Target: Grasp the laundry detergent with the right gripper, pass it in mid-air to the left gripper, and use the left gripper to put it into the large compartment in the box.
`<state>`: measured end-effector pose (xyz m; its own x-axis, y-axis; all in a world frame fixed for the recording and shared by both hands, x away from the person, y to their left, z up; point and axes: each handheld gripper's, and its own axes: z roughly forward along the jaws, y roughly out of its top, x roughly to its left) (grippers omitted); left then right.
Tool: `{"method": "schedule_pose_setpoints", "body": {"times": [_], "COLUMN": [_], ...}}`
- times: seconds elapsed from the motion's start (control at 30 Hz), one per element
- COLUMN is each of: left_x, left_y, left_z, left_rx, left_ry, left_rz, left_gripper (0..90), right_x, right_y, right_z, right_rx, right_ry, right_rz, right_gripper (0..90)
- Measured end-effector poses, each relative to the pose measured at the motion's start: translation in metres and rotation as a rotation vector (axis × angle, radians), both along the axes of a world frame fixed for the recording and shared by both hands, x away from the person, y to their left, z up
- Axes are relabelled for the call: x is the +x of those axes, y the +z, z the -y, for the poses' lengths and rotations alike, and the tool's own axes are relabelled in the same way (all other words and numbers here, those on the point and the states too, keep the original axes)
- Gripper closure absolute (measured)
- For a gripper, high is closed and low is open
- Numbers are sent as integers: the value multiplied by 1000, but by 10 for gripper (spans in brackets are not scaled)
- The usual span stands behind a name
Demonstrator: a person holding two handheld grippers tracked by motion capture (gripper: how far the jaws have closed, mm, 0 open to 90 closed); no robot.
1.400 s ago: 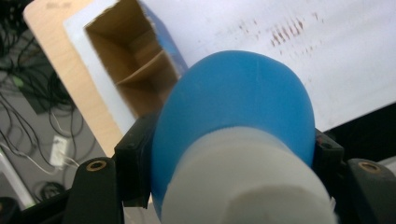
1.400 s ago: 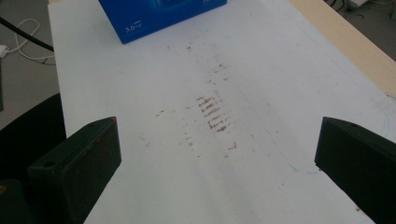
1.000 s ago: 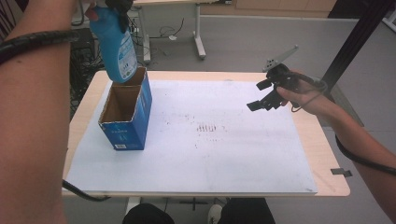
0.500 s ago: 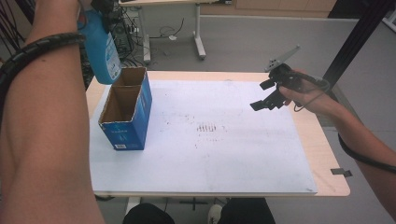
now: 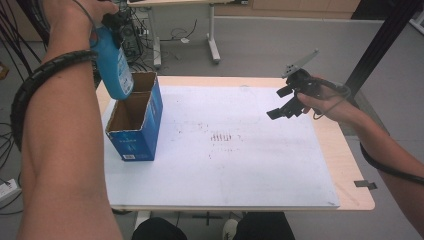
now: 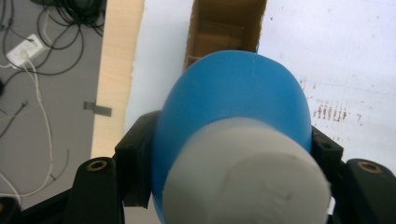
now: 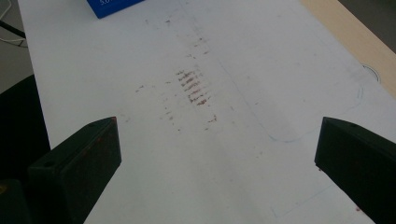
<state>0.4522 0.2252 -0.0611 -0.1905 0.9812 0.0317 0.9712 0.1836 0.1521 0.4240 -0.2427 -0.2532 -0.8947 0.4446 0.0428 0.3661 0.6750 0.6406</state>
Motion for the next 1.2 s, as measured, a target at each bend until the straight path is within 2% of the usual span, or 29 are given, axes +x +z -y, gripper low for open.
{"method": "schedule_pose_setpoints", "body": {"times": [0.4, 0.57, 0.9, 1.2], "left_x": [-1, 0, 5, 5], "left_y": [-32, -49, -86, -118], "left_z": [-12, -13, -10, -11], "left_rx": [-12, -14, -31, -35], "left_ry": [17, 20, 11, 11], "left_rz": [-21, -20, -44, -42], "left_gripper": [354, 355, 355, 355], "right_x": [0, -1, -3, -3], "right_y": [1, 2, 4, 1], "right_z": [-3, -3, -4, -6], "right_rx": [-6, -9, -19, -33], "right_ry": [6, 8, 1, -3], "right_rz": [9, 14, 19, 13], "right_gripper": [3, 3, 3, 3]}}
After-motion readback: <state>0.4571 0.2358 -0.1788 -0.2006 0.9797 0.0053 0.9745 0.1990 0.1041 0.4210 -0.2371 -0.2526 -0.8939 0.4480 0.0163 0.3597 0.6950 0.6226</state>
